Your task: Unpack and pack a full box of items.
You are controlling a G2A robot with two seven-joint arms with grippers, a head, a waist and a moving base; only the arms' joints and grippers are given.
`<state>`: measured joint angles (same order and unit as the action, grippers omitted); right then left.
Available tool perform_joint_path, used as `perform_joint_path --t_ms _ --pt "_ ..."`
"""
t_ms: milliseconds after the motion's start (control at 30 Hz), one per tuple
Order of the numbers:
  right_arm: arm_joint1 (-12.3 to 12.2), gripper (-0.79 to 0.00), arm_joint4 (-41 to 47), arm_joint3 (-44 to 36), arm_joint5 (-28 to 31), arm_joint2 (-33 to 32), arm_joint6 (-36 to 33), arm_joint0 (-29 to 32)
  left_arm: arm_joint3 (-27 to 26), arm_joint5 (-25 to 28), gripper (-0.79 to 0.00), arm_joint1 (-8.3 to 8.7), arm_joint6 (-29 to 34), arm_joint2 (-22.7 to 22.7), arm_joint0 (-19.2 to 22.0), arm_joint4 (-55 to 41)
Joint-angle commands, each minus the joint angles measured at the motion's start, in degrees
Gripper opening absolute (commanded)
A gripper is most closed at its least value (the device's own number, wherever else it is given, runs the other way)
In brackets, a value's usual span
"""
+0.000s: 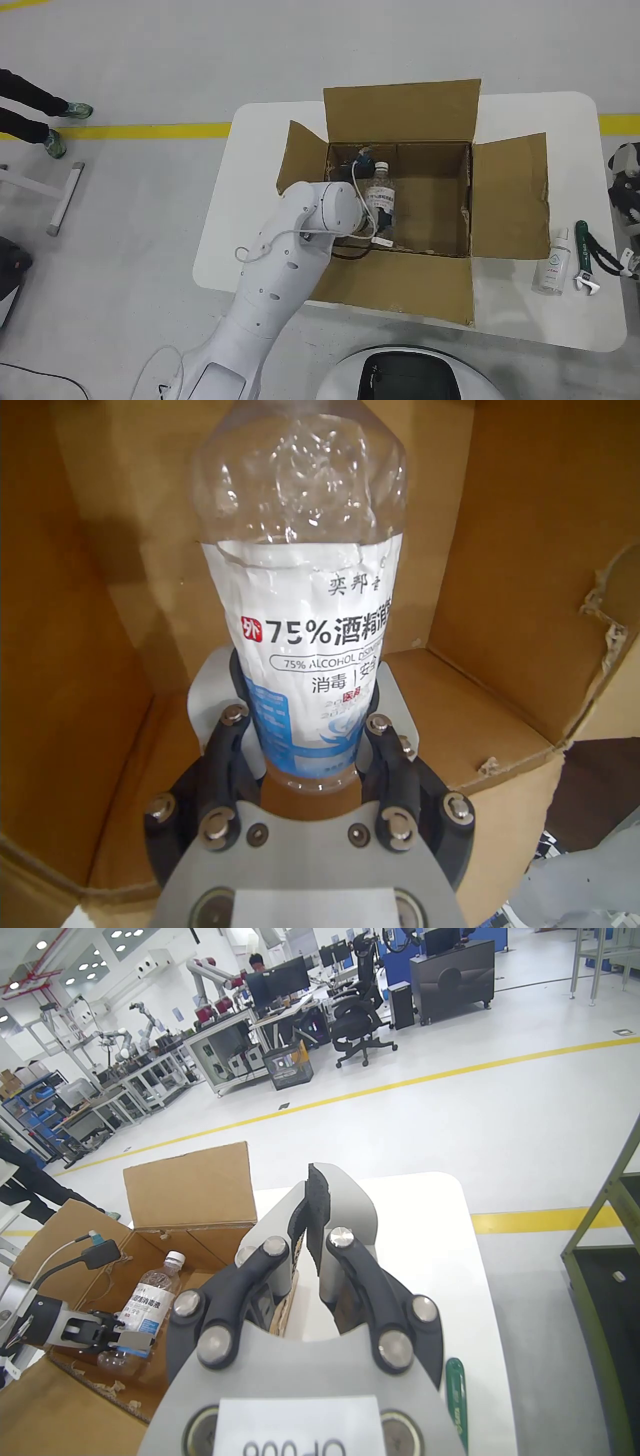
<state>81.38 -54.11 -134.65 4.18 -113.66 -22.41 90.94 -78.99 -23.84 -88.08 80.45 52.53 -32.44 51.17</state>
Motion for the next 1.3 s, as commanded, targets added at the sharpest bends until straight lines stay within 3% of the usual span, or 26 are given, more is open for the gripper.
perform_joint_path --t_ms 0,33,67,400,533,700,833,1000,1267 --pt "0.00 -0.785 0.00 0.00 0.00 0.00 0.00 0.00 1.21 -0.21 -0.526 -0.05 -0.22 -0.24 0.15 0.61" --pt "0.00 -0.785 0.00 0.00 0.00 0.00 0.00 0.00 1.76 -0.34 -0.311 -0.11 -0.35 -0.25 0.20 0.51" --pt "0.00 -0.785 0.00 0.00 0.00 0.00 0.00 0.00 2.28 -0.52 0.000 -0.15 -0.52 -0.23 0.27 0.53" --pt "0.00 -0.785 0.00 0.00 0.00 0.00 0.00 0.00 2.74 0.11 0.000 -0.47 0.10 -0.38 1.59 0.23" --pt "-0.15 -0.785 0.08 0.14 0.98 -0.11 0.21 0.56 -0.01 1.24 0.000 -0.34 0.69 -0.52 1.91 1.46" --pt "-0.68 -0.785 -1.35 0.67 -2.10 -3.17 -5.46 0.17 -7.79 6.61 0.000 0.29 0.15 -1.36 2.03 7.23" --pt "-1.54 -0.785 -5.09 1.49 -4.29 -6.32 -16.58 -0.80 -15.64 10.71 0.000 1.11 1.62 -2.06 1.15 14.89" --pt "-2.81 -0.785 -9.34 3.53 -1.84 -7.10 -29.73 -2.53 -25.36 17.08 0.000 2.27 1.81 -1.17 -1.85 21.72" --pt "-3.17 -0.785 -10.14 4.87 -1.87 -6.55 -32.37 -2.60 -36.69 28.15 0.000 3.91 0.83 2.40 -7.38 25.55"
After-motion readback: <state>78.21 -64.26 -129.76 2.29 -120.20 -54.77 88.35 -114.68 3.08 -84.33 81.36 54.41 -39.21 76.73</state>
